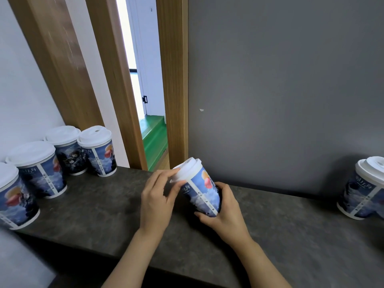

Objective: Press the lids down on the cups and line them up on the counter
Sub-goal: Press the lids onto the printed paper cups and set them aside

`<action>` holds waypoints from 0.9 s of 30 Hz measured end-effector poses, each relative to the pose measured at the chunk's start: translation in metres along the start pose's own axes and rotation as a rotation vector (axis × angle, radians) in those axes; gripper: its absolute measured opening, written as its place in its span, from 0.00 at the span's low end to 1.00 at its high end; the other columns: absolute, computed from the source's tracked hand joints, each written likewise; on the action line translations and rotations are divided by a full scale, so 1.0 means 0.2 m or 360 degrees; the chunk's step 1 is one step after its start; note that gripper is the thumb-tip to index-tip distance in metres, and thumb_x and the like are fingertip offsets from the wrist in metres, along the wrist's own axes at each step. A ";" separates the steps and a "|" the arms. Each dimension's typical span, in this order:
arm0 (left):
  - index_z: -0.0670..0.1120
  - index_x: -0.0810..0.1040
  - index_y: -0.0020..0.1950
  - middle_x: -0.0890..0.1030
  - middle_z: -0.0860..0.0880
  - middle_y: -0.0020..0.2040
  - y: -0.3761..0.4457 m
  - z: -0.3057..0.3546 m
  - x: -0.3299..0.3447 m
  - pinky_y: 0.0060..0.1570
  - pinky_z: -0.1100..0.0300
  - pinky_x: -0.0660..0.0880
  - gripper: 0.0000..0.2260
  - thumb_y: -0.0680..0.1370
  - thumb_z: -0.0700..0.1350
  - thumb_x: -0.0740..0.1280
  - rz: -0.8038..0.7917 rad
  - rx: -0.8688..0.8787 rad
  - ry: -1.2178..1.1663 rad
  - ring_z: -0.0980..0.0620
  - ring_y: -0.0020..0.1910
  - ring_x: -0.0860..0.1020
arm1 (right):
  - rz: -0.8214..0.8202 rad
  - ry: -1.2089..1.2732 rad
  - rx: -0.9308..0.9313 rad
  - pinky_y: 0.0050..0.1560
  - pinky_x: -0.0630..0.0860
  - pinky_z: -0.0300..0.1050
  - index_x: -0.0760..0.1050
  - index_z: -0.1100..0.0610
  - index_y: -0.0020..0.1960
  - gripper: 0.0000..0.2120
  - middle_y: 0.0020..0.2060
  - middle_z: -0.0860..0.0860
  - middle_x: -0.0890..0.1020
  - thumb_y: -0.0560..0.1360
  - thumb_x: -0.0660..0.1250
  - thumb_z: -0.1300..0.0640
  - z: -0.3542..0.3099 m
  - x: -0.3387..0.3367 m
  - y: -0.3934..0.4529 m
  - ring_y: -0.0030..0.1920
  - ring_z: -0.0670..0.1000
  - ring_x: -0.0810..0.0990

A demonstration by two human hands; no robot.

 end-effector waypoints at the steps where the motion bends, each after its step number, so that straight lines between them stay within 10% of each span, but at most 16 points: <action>1: 0.45 0.80 0.56 0.80 0.52 0.52 0.02 0.03 0.00 0.50 0.66 0.74 0.17 0.79 0.57 0.63 -0.0032 0.0018 0.0036 0.59 0.52 0.76 | 0.0022 0.0052 0.0022 0.49 0.79 0.37 0.65 0.35 0.57 0.32 0.53 0.35 0.77 0.60 0.80 0.46 0.00 0.00 0.00 0.54 0.40 0.79; 10: 0.61 0.71 0.68 0.73 0.66 0.61 0.15 0.13 -0.01 0.61 0.53 0.73 0.17 0.79 0.52 0.63 -0.0299 0.0029 -0.0118 0.70 0.62 0.69 | -0.0042 0.0763 0.0157 0.46 0.80 0.41 0.74 0.48 0.61 0.29 0.52 0.48 0.85 0.62 0.78 0.51 -0.02 -0.03 0.01 0.50 0.50 0.85; 27: 0.47 0.81 0.61 0.82 0.48 0.51 0.29 0.24 0.07 0.53 0.45 0.75 0.12 0.81 0.48 0.64 -0.0353 -0.0216 0.0198 0.46 0.51 0.78 | -0.0348 0.1552 0.0431 0.38 0.80 0.52 0.72 0.56 0.69 0.33 0.59 0.62 0.81 0.65 0.74 0.52 -0.03 -0.02 0.03 0.51 0.60 0.83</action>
Point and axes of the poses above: each hand's wrist, its own y-axis towards the middle knuckle, its own x-axis out of the palm, z = x × y, the point moved 1 cm from there along y, towards the middle knuckle
